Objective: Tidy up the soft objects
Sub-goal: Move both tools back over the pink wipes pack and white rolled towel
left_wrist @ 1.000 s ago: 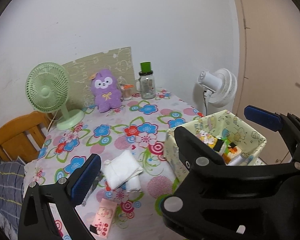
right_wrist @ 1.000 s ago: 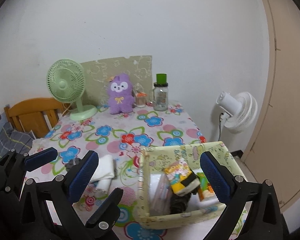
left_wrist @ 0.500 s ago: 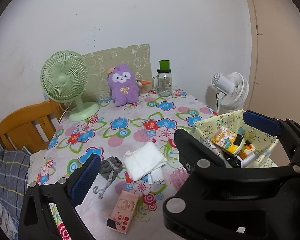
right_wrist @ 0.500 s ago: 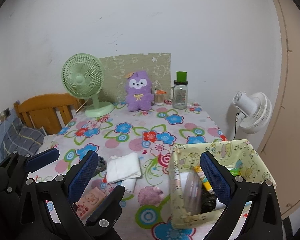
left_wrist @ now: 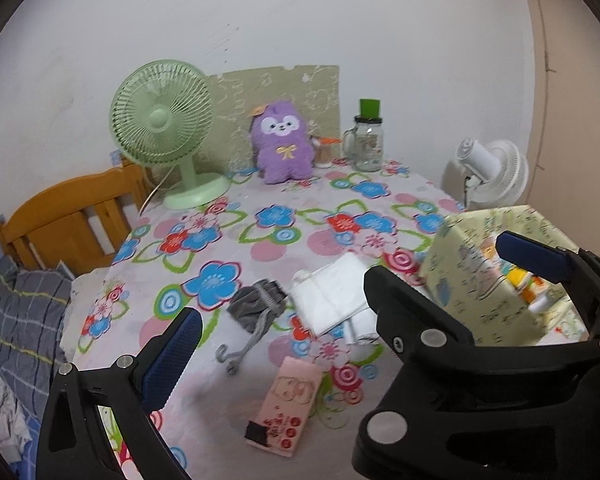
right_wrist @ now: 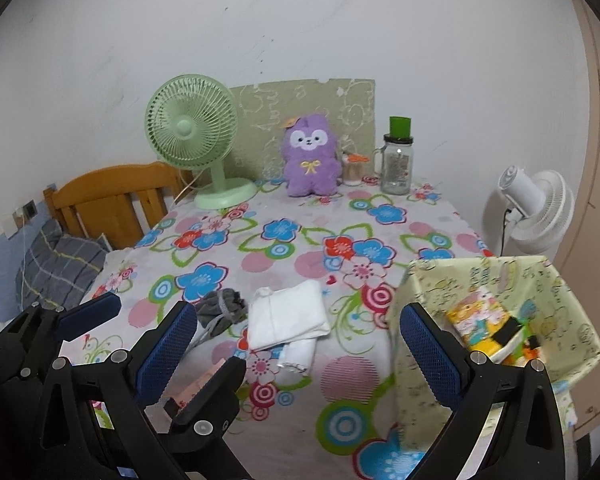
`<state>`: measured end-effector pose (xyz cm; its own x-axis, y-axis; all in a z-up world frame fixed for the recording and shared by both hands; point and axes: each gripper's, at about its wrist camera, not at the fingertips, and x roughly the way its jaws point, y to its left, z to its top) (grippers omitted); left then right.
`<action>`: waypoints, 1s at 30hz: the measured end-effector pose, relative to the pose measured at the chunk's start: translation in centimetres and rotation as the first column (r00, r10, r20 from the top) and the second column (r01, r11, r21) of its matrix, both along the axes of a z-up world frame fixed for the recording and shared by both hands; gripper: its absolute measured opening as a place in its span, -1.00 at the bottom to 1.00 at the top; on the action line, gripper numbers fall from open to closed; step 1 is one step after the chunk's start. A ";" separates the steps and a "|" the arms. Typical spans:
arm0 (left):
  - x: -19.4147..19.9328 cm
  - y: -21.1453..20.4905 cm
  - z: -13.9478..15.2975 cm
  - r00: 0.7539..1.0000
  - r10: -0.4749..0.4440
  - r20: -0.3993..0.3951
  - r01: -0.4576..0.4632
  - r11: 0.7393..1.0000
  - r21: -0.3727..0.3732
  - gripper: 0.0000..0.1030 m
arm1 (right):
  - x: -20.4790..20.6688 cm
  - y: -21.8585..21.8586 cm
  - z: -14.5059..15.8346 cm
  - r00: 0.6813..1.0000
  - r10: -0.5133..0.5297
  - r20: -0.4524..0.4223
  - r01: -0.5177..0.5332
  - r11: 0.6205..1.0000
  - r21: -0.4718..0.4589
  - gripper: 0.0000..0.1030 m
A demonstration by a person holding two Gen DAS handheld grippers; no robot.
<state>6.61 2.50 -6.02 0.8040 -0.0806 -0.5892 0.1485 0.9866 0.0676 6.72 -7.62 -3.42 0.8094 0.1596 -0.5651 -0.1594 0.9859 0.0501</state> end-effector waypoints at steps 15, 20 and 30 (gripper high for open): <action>1.4 2.3 -4.6 0.996 0.027 -0.084 -0.030 0.999 -0.040 0.99 | 1.9 1.9 -4.9 0.995 0.023 -0.097 -0.023 1.000 0.008 0.90; 1.9 2.8 -5.8 0.993 0.029 -0.114 -0.035 0.998 -0.052 0.96 | 2.5 2.3 -6.2 0.991 0.032 -0.131 -0.032 0.999 0.001 0.81; 2.8 2.9 -8.8 0.980 0.043 -0.195 -0.053 0.998 -0.046 0.81 | 3.6 2.5 -9.0 0.979 0.040 -0.201 -0.042 0.999 -0.006 0.64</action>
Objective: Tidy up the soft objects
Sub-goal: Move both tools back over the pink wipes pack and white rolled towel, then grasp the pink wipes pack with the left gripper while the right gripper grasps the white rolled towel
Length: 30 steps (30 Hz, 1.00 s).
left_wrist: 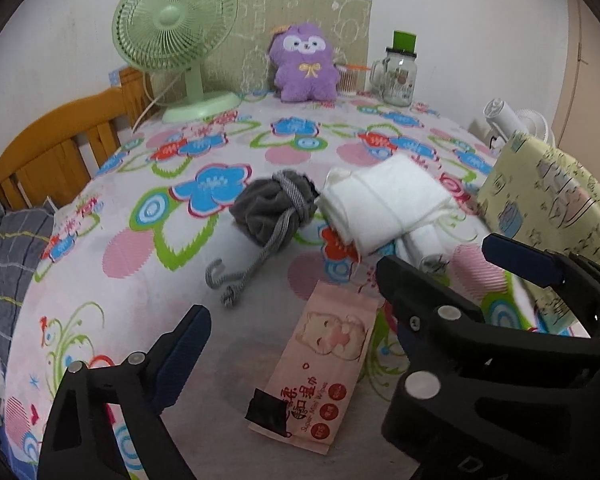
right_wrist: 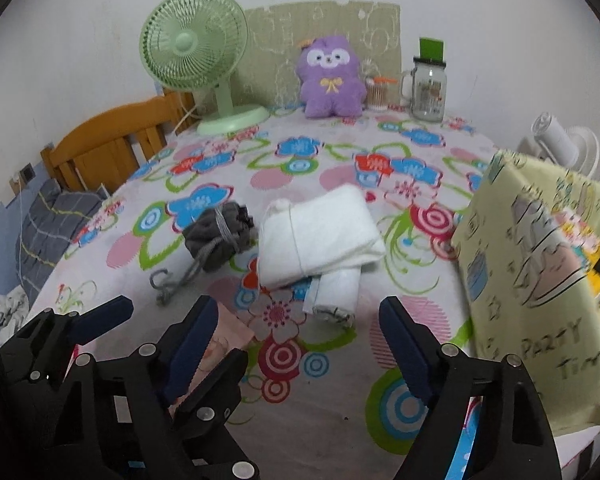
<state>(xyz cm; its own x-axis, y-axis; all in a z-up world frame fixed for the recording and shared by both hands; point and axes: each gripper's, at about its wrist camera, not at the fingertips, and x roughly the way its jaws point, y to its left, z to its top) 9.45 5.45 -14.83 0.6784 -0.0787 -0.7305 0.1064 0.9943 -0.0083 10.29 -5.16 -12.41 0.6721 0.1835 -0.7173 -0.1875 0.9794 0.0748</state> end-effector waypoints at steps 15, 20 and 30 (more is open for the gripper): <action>0.1 -2.3 -0.7 0.996 -0.084 0.008 0.084 0.996 0.029 -0.19 | 1.8 -1.2 -2.1 0.997 -0.022 -0.072 0.023 1.000 0.008 0.42; 0.9 -2.3 -0.6 0.997 -0.082 0.002 0.082 0.996 0.029 -0.21 | 2.5 -1.2 -2.3 0.996 -0.020 -0.085 0.021 1.000 0.008 0.35; 3.0 -1.9 -0.5 0.999 -0.038 -0.023 0.038 0.999 0.005 -0.21 | 4.3 -1.5 -2.5 0.994 -0.044 -0.096 0.045 0.999 0.006 0.21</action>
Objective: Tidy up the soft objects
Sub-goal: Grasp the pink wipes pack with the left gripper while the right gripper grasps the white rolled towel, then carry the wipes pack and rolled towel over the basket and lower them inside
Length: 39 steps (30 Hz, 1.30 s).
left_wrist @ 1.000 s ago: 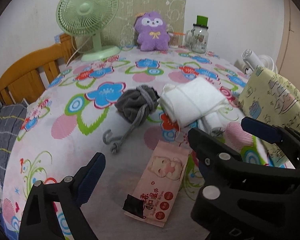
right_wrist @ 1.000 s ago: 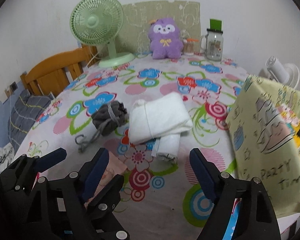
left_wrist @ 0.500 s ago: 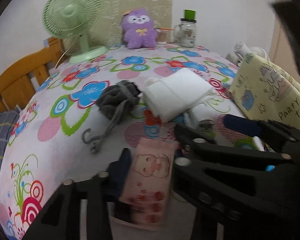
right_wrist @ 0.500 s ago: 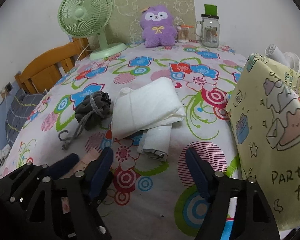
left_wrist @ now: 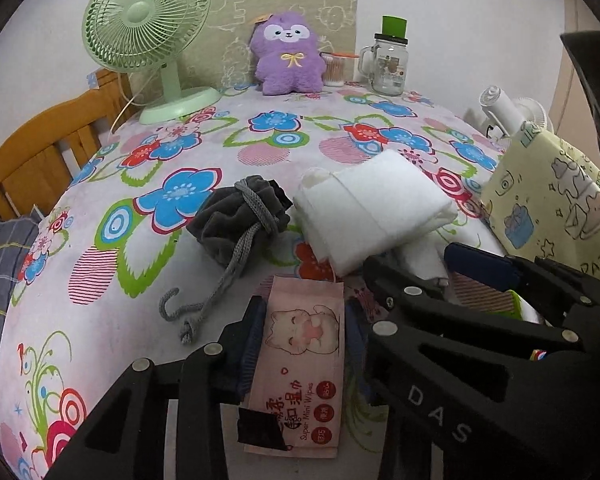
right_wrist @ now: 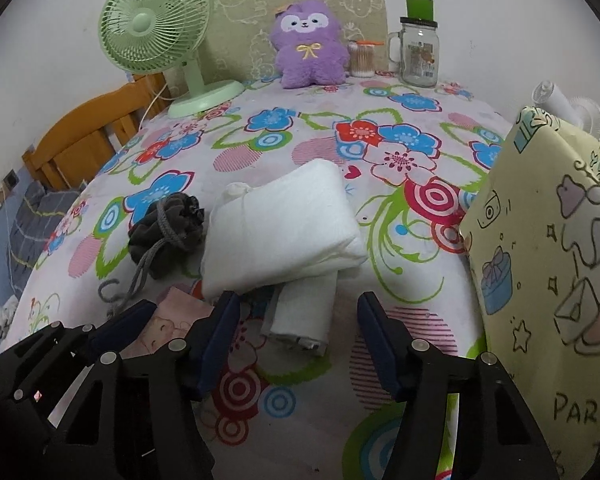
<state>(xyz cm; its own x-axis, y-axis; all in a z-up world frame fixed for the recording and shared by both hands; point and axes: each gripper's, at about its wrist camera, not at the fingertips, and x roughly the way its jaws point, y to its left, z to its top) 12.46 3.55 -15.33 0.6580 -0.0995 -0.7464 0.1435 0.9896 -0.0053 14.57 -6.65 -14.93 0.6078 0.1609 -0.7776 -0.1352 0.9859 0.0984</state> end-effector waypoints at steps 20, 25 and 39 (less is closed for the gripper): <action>-1.0 0.3 0.6 0.999 0.033 0.008 -0.033 0.999 -0.005 -0.22 | -1.1 -0.2 0.8 1.000 0.013 0.007 -0.013 1.000 0.010 -0.51; -2.1 0.1 1.5 0.999 0.034 0.031 -0.033 0.999 -0.012 -0.22 | -2.3 -0.3 2.0 0.999 0.015 0.038 -0.016 1.000 0.013 -0.52; -4.5 -0.7 4.7 0.995 0.022 0.099 -0.019 0.999 -0.030 -0.22 | -5.1 -1.3 5.5 0.993 0.002 0.115 -0.006 0.999 0.035 -0.52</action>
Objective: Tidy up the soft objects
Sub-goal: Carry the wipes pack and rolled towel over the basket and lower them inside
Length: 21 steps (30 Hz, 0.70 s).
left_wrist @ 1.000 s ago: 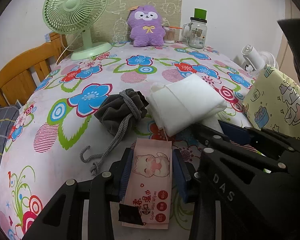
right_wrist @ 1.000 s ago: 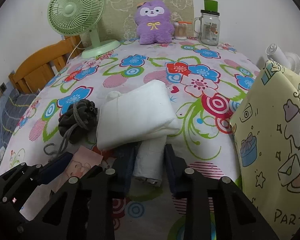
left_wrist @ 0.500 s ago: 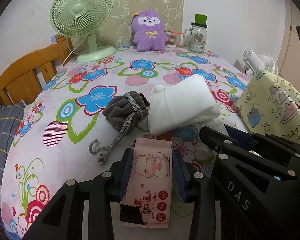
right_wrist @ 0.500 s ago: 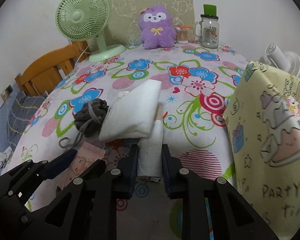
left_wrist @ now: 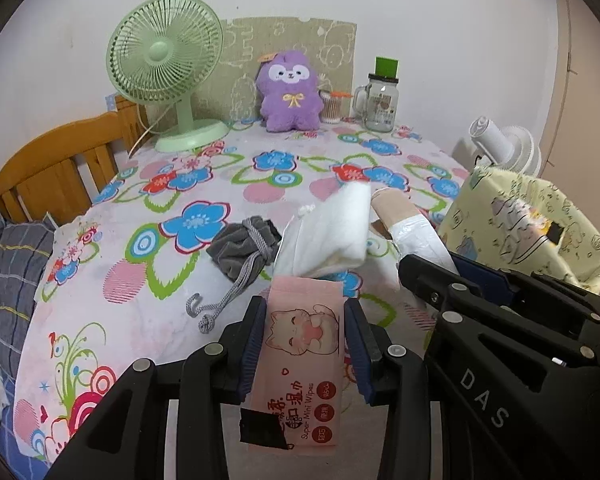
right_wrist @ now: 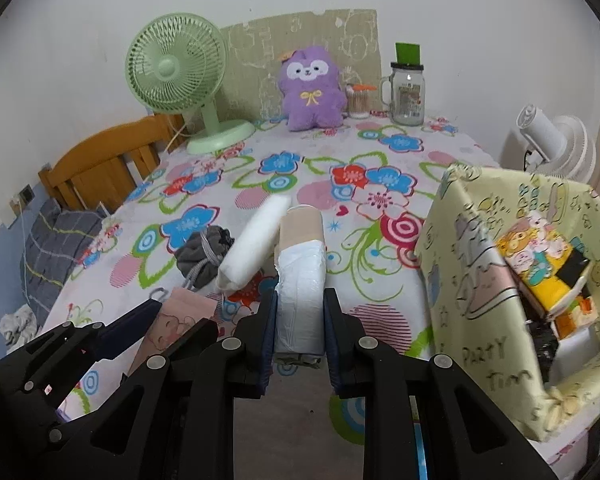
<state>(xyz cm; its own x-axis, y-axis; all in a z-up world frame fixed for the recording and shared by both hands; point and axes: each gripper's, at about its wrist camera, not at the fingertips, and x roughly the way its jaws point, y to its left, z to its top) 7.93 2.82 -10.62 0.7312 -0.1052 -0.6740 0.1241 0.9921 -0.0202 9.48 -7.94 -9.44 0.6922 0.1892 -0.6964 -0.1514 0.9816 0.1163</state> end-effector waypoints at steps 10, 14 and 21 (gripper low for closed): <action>-1.2 -0.8 2.5 0.999 -0.016 0.045 0.017 1.000 -0.013 -0.22 | -1.6 -0.7 2.9 0.999 -0.021 0.050 0.021 1.000 -0.018 -0.51; -1.6 -1.1 3.6 0.998 -0.017 0.064 0.018 1.000 -0.011 -0.22 | -2.2 -1.0 4.2 0.997 -0.019 0.069 0.020 1.000 -0.014 -0.51; -2.1 -1.4 5.5 0.996 -0.019 0.082 0.020 1.000 -0.012 -0.22 | -2.7 -1.2 6.1 0.996 -0.003 0.089 0.004 1.000 -0.010 -0.52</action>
